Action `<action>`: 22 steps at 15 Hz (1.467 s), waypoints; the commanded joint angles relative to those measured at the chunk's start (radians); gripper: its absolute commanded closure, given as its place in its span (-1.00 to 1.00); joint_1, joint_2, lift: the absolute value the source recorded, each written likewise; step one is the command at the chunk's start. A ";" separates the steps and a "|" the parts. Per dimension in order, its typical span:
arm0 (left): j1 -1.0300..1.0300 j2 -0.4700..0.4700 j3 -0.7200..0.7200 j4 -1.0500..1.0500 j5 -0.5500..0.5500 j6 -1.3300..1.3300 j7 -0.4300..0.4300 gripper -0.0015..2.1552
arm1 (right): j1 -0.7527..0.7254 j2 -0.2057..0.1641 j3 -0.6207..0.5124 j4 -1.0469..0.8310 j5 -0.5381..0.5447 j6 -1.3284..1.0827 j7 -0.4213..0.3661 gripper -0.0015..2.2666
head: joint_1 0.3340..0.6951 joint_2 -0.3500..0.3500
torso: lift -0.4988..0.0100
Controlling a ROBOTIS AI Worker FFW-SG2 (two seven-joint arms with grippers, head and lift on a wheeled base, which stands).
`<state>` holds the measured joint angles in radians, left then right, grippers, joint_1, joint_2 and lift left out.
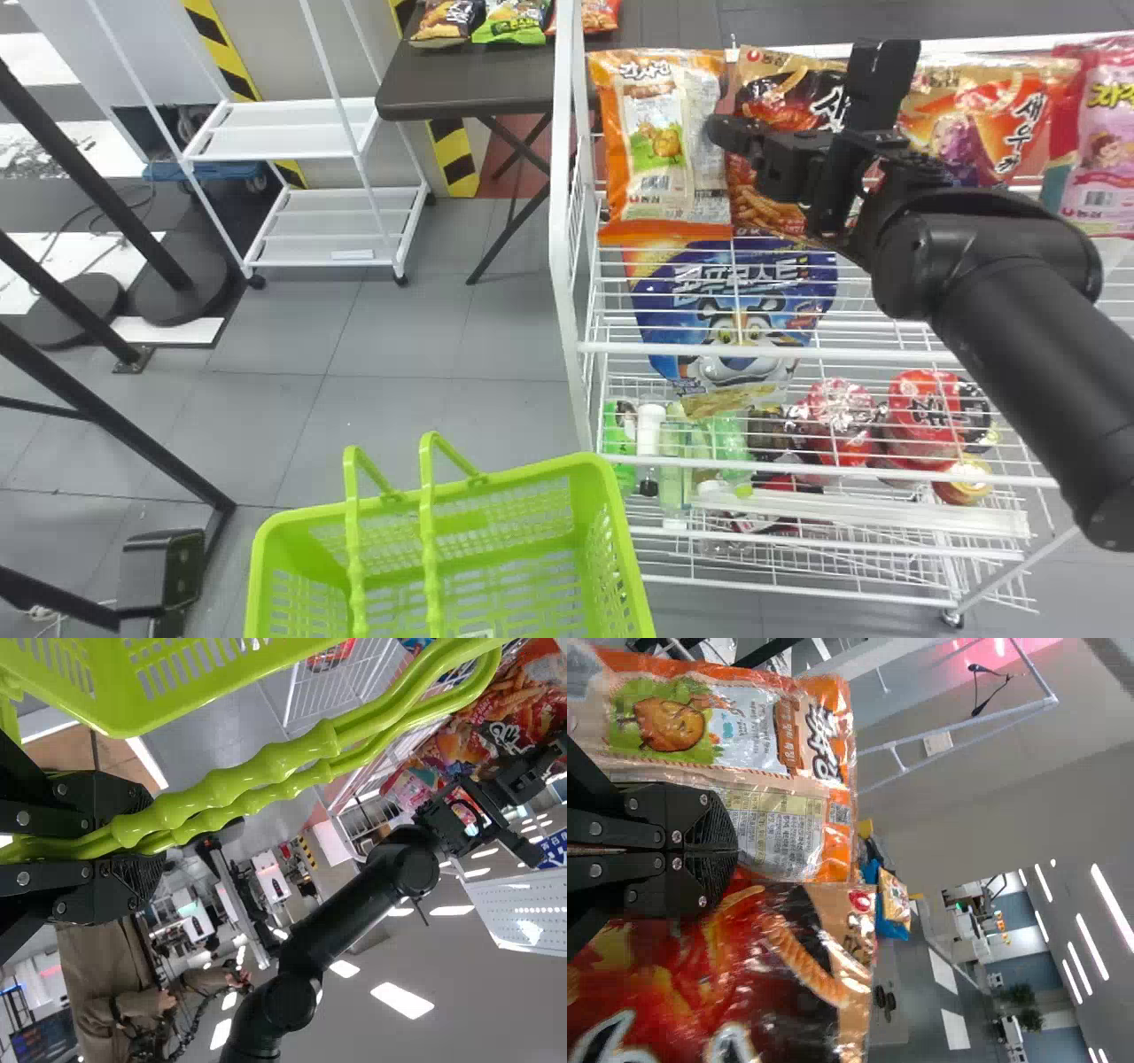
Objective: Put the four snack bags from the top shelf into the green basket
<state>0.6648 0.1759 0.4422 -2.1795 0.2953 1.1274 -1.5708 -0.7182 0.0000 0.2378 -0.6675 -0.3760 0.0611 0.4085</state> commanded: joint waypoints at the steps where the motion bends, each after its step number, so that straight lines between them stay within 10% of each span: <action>1: -0.005 0.007 0.006 0.007 0.007 0.010 -0.010 0.99 | 0.025 0.001 0.001 -0.057 -0.011 0.006 0.007 0.99 | 1.00 0.43 | 0.96; 15: -0.133 0.039 0.032 0.053 0.044 0.124 -0.010 0.99 | 0.589 0.001 -0.048 -1.149 0.158 0.705 -0.111 0.99 | 1.00 0.82 | 0.96; 22: -0.208 0.024 0.001 0.064 0.007 0.194 -0.010 0.99 | 0.965 0.001 -0.267 -1.741 0.057 1.006 -0.106 0.99 | 1.00 0.56 | 0.96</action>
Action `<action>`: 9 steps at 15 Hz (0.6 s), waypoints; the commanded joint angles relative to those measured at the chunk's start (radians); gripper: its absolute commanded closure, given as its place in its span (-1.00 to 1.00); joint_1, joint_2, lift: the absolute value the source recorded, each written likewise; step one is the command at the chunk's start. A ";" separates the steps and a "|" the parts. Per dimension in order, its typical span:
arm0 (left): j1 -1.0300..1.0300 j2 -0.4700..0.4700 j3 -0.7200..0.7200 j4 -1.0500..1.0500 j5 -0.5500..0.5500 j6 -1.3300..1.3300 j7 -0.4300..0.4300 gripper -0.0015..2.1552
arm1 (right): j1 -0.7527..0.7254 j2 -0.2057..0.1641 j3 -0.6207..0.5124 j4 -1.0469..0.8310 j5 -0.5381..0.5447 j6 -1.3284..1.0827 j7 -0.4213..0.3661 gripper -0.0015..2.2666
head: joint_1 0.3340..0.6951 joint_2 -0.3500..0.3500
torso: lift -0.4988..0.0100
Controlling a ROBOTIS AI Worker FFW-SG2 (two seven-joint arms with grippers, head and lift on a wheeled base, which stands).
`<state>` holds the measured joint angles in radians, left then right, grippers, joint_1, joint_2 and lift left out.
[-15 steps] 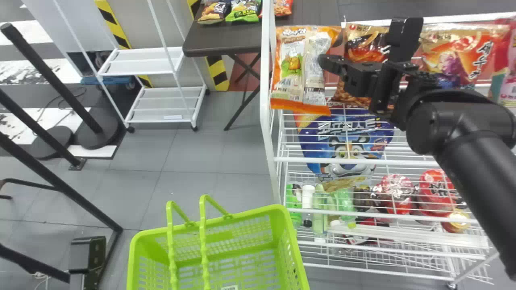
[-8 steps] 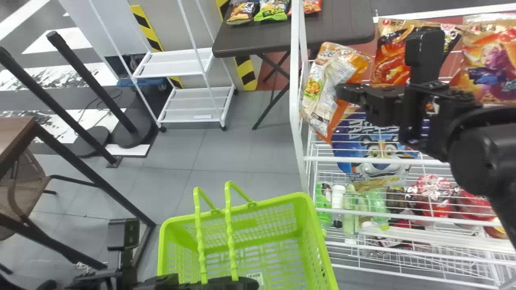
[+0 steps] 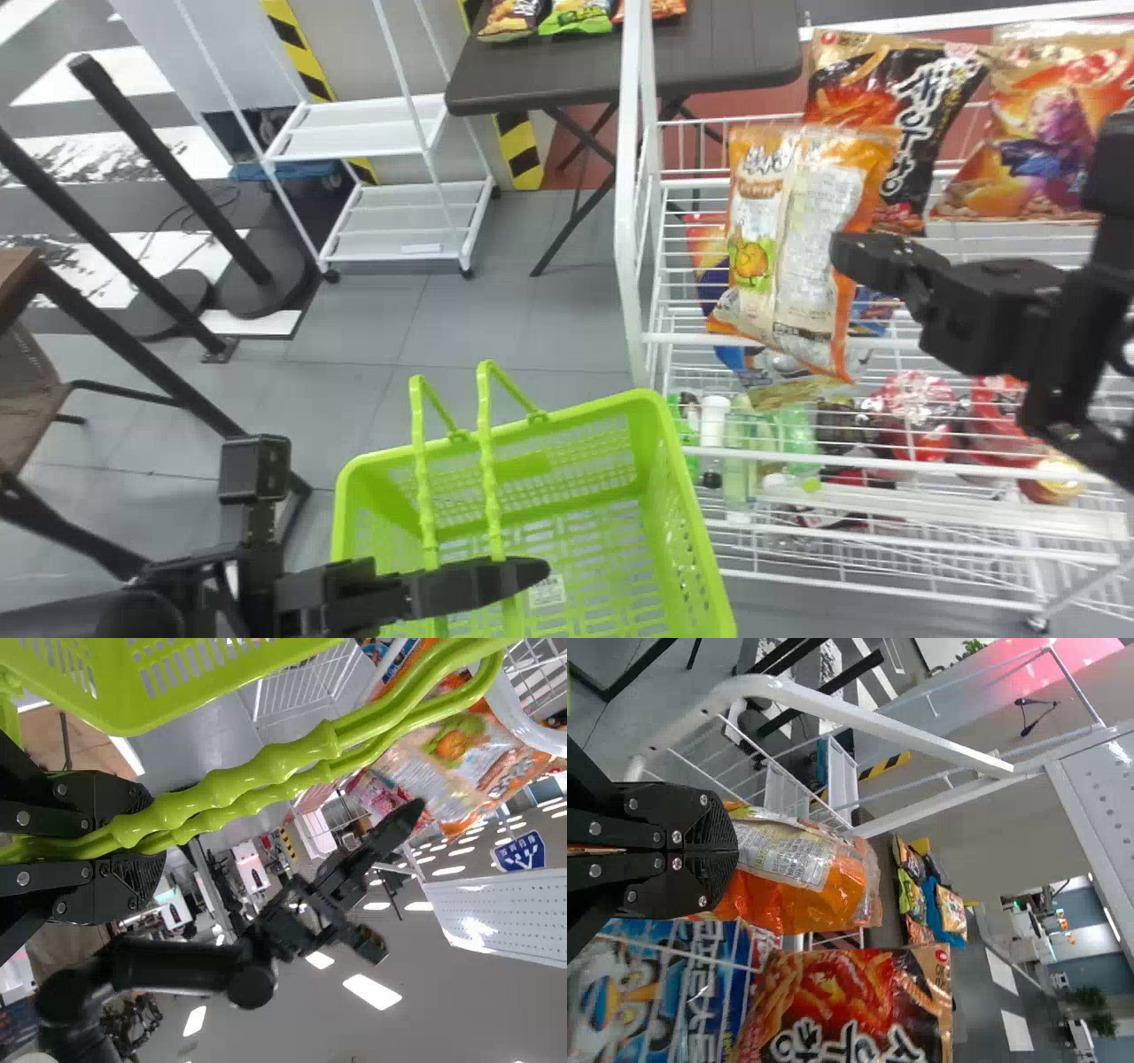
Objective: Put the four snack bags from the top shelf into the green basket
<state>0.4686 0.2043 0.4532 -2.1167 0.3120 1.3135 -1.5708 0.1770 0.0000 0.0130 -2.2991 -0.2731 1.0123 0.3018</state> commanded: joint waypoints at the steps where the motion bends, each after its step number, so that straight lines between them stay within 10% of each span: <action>1: -0.018 -0.006 -0.027 0.001 -0.027 0.014 -0.010 0.99 | 0.119 0.001 -0.061 -0.171 -0.072 0.061 0.007 0.99 | 1.00 0.49 | 0.96; 9: -0.025 -0.051 -0.067 -0.006 -0.070 0.073 -0.010 0.99 | 0.217 0.001 -0.076 -0.346 -0.304 0.469 0.017 0.99 | 1.00 0.58 | 0.96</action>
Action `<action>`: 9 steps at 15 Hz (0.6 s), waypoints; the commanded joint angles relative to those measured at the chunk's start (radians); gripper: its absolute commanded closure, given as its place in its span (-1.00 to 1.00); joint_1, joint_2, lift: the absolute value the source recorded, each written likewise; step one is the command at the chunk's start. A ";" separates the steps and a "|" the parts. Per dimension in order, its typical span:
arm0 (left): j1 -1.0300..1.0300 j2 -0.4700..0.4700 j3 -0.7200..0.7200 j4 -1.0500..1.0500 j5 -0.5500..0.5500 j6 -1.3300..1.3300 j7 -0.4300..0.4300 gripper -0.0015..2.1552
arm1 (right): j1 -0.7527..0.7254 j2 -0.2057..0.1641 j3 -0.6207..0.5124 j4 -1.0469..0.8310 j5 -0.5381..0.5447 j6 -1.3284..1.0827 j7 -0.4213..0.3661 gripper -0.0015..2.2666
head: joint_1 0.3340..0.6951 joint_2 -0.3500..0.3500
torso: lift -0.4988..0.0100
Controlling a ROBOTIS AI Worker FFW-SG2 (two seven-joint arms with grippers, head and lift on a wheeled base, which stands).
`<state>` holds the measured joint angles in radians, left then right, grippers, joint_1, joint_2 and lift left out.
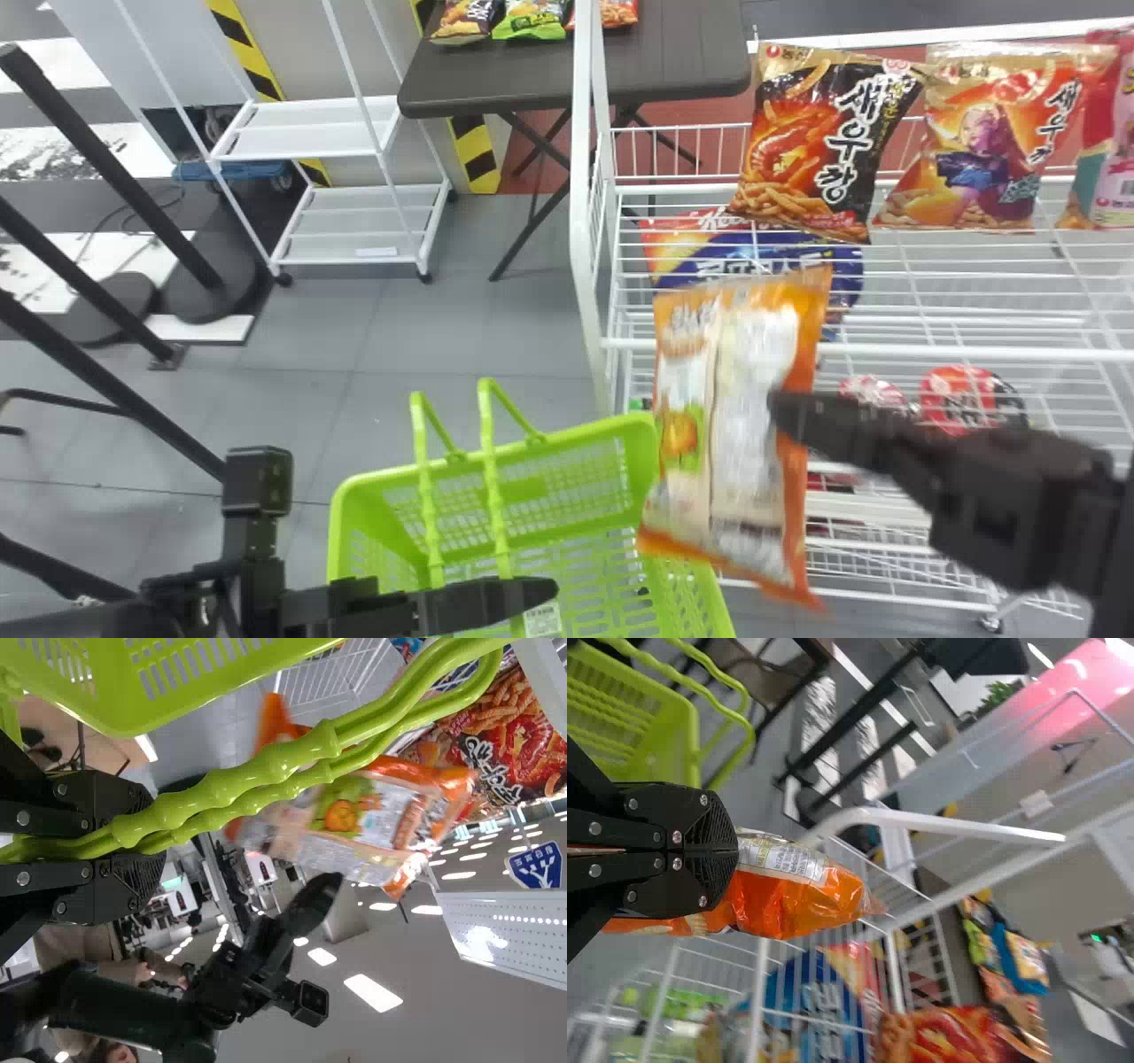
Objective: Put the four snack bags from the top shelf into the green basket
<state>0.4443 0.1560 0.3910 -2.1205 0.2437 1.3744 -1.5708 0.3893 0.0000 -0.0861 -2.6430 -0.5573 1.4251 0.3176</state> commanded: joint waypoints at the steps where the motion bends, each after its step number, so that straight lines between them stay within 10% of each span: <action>1: -0.001 -0.003 -0.009 -0.003 -0.001 0.015 -0.010 0.99 | 0.008 0.001 0.052 0.000 -0.018 0.078 0.001 0.99 | 1.00 0.64 | 0.96; 7: 0.008 -0.024 -0.020 -0.027 0.002 0.033 -0.010 0.99 | -0.066 -0.017 0.371 0.222 0.178 0.078 -0.025 0.85 | 1.00 1.00 | 0.96; 8: 0.013 -0.024 -0.020 -0.032 0.003 0.033 -0.010 0.99 | -0.084 -0.018 0.407 0.247 0.238 0.084 -0.032 0.41 | 1.00 1.00 | 0.96; 9: 0.021 -0.024 -0.017 -0.033 0.003 0.033 -0.010 0.99 | -0.090 -0.018 0.448 0.261 0.318 0.081 -0.043 -0.60 | 1.00 1.00 | 0.96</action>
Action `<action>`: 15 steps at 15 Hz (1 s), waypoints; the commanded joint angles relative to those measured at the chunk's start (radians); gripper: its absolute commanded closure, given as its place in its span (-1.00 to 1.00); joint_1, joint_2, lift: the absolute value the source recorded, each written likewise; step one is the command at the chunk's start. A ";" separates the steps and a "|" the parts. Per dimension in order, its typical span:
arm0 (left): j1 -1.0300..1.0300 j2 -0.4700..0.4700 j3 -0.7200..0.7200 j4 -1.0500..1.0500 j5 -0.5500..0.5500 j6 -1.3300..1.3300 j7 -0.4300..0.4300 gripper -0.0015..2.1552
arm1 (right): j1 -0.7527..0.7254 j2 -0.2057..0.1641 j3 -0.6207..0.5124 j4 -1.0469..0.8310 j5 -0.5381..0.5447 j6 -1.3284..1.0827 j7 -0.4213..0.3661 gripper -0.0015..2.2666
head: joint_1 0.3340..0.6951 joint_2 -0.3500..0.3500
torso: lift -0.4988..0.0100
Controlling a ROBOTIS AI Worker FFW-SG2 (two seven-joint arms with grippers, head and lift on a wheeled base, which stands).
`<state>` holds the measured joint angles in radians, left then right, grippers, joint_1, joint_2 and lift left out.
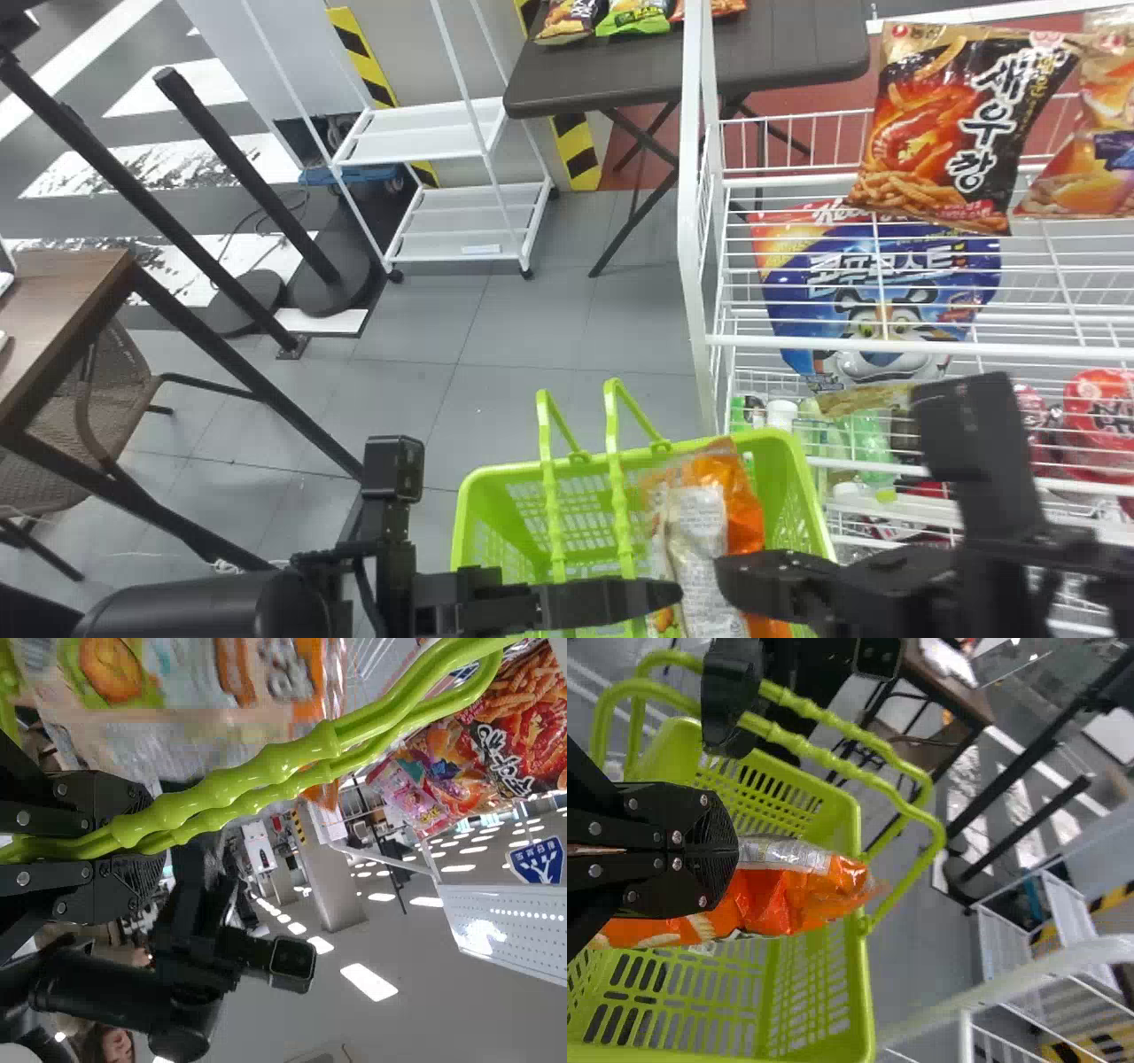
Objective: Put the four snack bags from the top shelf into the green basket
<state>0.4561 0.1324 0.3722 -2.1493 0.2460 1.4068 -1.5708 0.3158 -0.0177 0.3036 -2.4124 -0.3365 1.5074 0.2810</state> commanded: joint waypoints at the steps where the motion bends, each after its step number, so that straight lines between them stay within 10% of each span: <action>1: 0.009 -0.001 0.002 -0.004 0.003 0.001 -0.010 0.99 | -0.021 -0.002 0.075 0.039 0.133 0.001 -0.006 -1.00 | 1.00 1.00 | 0.96; 9: 0.029 0.001 0.033 -0.014 0.012 0.001 -0.010 0.99 | 0.023 -0.030 -0.215 -0.146 0.114 -0.164 -0.005 -0.94 | 1.00 0.98 | 0.96; 15: 0.033 0.006 0.028 -0.018 0.029 0.004 -0.010 0.99 | -0.181 -0.030 -0.330 0.165 0.203 -0.532 -0.060 -0.94 | 1.00 0.08 | 0.96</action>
<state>0.4890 0.1380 0.4031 -2.1669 0.2742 1.4098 -1.5708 0.2031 -0.0474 -0.0296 -2.3538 -0.1563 1.0707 0.2315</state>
